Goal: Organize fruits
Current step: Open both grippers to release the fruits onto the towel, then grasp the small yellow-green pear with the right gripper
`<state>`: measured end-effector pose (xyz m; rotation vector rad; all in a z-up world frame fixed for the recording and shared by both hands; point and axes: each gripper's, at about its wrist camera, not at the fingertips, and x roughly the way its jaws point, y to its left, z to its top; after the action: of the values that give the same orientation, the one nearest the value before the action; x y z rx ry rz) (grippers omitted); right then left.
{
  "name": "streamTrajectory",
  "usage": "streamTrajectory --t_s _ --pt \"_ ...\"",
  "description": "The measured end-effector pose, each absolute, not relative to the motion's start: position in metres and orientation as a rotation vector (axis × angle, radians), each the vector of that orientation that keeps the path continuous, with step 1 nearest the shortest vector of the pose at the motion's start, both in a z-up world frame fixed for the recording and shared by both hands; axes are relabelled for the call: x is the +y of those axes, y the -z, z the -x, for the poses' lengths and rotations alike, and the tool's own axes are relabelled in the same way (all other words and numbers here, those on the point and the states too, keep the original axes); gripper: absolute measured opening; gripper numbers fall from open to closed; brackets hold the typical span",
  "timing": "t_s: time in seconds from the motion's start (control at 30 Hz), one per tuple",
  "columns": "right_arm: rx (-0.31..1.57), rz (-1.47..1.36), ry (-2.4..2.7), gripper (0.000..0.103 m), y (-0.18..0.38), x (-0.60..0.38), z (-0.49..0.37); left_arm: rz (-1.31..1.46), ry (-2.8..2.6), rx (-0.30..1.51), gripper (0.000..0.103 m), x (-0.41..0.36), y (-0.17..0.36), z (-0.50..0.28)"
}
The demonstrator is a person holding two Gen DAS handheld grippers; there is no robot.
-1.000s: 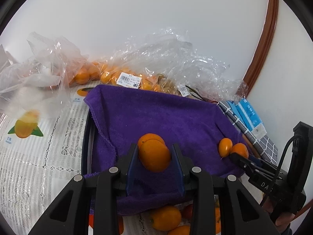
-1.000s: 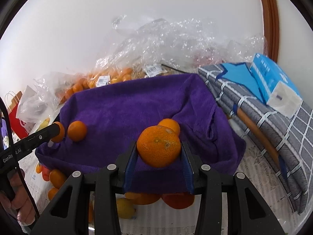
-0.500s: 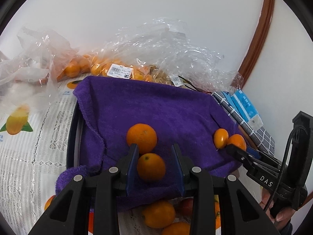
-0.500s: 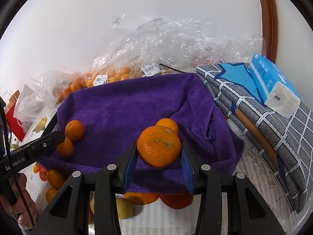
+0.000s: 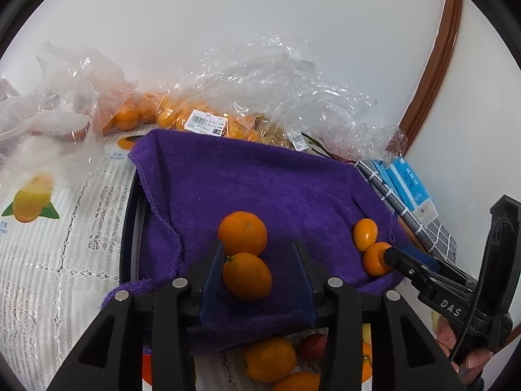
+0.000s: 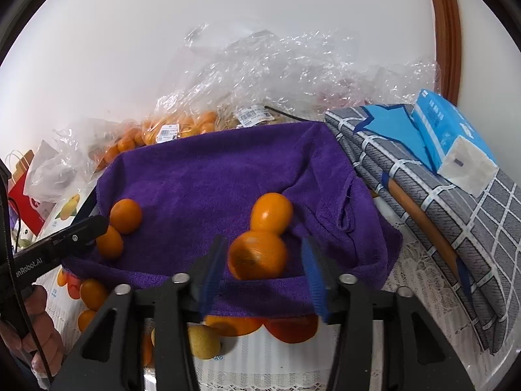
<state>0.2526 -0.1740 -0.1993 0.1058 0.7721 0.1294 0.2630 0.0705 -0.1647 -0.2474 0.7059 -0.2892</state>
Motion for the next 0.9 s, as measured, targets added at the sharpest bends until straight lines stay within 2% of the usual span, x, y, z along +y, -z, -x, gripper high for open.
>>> streamTrajectory --t_s 0.2,0.3,0.37,0.6,0.7,0.77,0.9 --pt "0.737 -0.153 -0.136 0.059 0.190 -0.187 -0.233 0.245 0.279 0.692 0.043 0.074 0.162 -0.262" --pt "0.751 -0.182 -0.179 0.047 0.191 -0.193 -0.216 0.252 0.269 0.686 0.043 0.077 0.161 -0.262" --pt "0.784 -0.190 -0.218 0.033 0.194 -0.191 -0.210 0.262 0.267 0.683 0.043 0.079 0.160 -0.262" --pt "0.831 -0.080 -0.297 0.031 0.203 -0.156 -0.192 0.258 0.266 0.684 0.043 0.080 0.160 -0.262" --pt "0.848 -0.056 -0.294 0.028 0.211 -0.147 -0.192 0.253 0.261 0.682 0.043 0.078 0.160 -0.261" --pt "0.879 -0.038 -0.281 0.022 0.216 -0.143 -0.197 0.249 0.260 0.684 0.043 0.077 0.160 -0.262" --pt "0.902 0.007 -0.254 0.022 0.221 -0.137 -0.208 0.249 0.260 0.687 0.043 0.076 0.160 -0.262"
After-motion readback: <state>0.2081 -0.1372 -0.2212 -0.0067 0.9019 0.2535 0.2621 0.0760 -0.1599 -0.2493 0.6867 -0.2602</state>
